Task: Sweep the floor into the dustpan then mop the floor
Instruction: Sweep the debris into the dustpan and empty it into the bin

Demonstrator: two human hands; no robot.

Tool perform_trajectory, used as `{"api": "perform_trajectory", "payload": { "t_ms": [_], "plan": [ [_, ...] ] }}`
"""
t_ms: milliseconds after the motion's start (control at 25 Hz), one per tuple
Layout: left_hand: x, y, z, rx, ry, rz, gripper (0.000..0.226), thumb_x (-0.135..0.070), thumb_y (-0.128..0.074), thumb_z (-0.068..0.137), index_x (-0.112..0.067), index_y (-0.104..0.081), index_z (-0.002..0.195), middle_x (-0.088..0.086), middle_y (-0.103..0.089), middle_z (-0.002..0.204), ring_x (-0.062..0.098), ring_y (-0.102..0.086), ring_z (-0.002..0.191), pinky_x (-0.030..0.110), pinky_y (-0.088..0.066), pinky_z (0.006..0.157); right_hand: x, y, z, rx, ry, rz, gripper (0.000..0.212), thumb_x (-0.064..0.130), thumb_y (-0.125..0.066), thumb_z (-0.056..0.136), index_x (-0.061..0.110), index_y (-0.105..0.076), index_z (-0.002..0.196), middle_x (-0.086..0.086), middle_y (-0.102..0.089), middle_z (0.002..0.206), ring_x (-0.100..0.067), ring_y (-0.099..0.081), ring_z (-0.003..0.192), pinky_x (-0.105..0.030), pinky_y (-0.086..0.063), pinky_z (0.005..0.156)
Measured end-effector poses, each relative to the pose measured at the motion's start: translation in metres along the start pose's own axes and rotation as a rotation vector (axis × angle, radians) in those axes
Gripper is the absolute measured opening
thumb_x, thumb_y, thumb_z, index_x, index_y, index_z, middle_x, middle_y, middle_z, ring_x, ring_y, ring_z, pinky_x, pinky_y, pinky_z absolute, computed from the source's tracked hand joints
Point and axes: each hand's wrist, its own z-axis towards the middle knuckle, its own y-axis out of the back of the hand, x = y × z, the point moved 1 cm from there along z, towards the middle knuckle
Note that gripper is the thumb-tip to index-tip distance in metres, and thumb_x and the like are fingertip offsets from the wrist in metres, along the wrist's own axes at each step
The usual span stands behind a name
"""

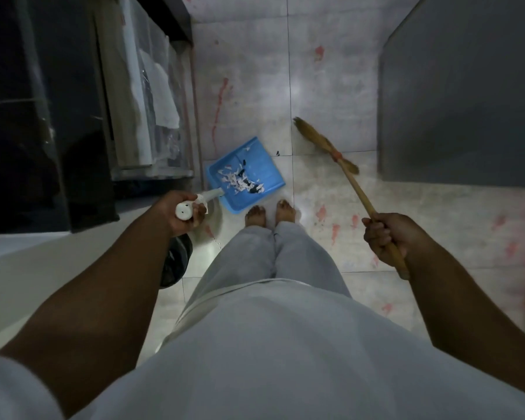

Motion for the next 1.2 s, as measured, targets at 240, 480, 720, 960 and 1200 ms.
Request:
{"api": "perform_trajectory", "payload": {
  "t_ms": [240, 480, 720, 960, 1200],
  "plan": [
    [0.009, 0.001, 0.012, 0.007, 0.014, 0.012, 0.017, -0.013, -0.035, 0.096, 0.001, -0.044, 0.096, 0.009, -0.052, 0.051, 0.009, -0.049, 0.037, 0.015, -0.041, 0.032, -0.043, -0.008, 0.007, 0.054, -0.159, -0.064, 0.028, 0.023, -0.035, 0.102, 0.009, -0.047, 0.08, 0.005, -0.035, 0.044, -0.005, -0.031, 0.028, -0.013, -0.024, 0.024],
    [0.01, -0.001, 0.004, -0.024, -0.017, -0.009, 0.016, -0.012, -0.037, 0.097, 0.001, -0.045, 0.097, 0.007, -0.049, 0.058, 0.01, -0.048, 0.036, 0.013, -0.041, 0.034, -0.058, 0.033, -0.037, 0.075, -0.142, -0.066, 0.026, 0.024, -0.039, 0.101, 0.008, -0.051, 0.084, 0.004, -0.037, 0.047, -0.005, -0.032, 0.03, -0.015, -0.026, 0.024],
    [0.013, -0.007, -0.002, -0.003, -0.032, -0.052, 0.016, -0.013, -0.038, 0.098, -0.001, -0.042, 0.108, 0.005, -0.042, 0.072, 0.011, -0.049, 0.036, 0.014, -0.042, 0.035, -0.037, 0.028, -0.047, 0.069, -0.066, -0.041, 0.027, 0.024, -0.038, 0.101, 0.008, -0.05, 0.084, 0.004, -0.037, 0.046, -0.004, -0.033, 0.03, -0.015, -0.026, 0.024],
    [-0.004, -0.025, -0.017, 0.071, -0.091, -0.096, 0.029, -0.014, -0.036, 0.099, 0.001, -0.037, 0.124, 0.01, -0.044, 0.077, 0.013, -0.052, 0.039, 0.017, -0.044, 0.035, -0.026, 0.021, -0.055, 0.082, 0.002, -0.009, 0.028, 0.026, -0.039, 0.101, 0.009, -0.051, 0.083, 0.005, -0.037, 0.047, -0.004, -0.032, 0.03, -0.014, -0.025, 0.024],
    [-0.026, -0.043, -0.04, 0.144, -0.149, -0.148, 0.032, -0.012, -0.033, 0.098, 0.001, -0.038, 0.126, 0.007, -0.042, 0.072, 0.013, -0.051, 0.039, 0.017, -0.043, 0.034, -0.009, 0.02, -0.059, 0.101, 0.035, 0.007, 0.028, 0.027, -0.037, 0.102, 0.01, -0.05, 0.083, 0.005, -0.038, 0.046, -0.004, -0.032, 0.03, -0.015, -0.026, 0.023]
  ]
}}
